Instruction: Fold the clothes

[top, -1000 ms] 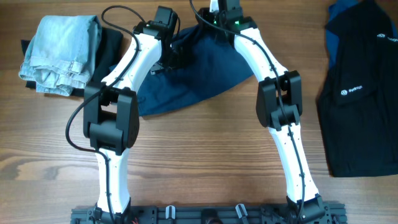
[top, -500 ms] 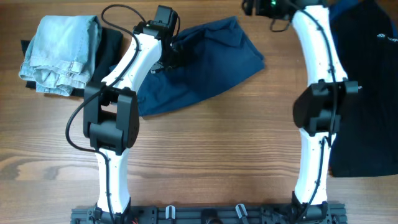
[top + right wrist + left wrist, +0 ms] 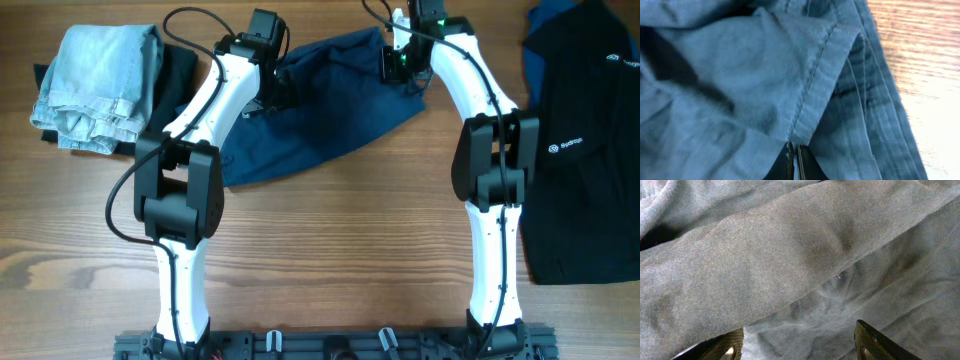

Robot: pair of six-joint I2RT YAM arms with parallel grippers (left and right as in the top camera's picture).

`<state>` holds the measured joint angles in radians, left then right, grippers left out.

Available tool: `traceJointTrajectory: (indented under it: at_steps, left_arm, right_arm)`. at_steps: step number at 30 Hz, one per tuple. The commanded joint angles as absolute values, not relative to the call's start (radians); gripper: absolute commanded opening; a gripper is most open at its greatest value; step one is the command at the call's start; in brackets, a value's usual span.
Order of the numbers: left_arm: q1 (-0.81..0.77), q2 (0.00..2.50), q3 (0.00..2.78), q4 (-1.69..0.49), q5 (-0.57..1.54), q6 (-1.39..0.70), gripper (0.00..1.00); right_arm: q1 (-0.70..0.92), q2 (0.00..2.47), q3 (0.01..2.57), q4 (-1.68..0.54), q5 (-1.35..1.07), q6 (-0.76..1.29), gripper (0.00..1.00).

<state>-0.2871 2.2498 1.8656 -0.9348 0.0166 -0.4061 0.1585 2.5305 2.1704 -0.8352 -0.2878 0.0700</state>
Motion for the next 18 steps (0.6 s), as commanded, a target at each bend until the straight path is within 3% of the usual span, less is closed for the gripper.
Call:
traceJointTrajectory:
  at_steps: [1, 13, 18]
  left_arm:
    - [-0.284, 2.259, 1.878, -0.935, 0.010, -0.401, 0.70]
    - [-0.284, 2.259, 1.878, -0.936, 0.010, -0.400, 0.71]
    - [-0.284, 2.259, 1.878, -0.935, 0.010, -0.401, 0.72]
  right_arm:
    - [0.178, 2.531, 2.093, -0.723, -0.308, 0.083, 0.05]
    - [0.215, 2.555, 2.067, -0.199, -0.240, 0.134, 0.11]
    - [0.215, 2.631, 2.067, -0.143, -0.233, 0.134, 0.13]
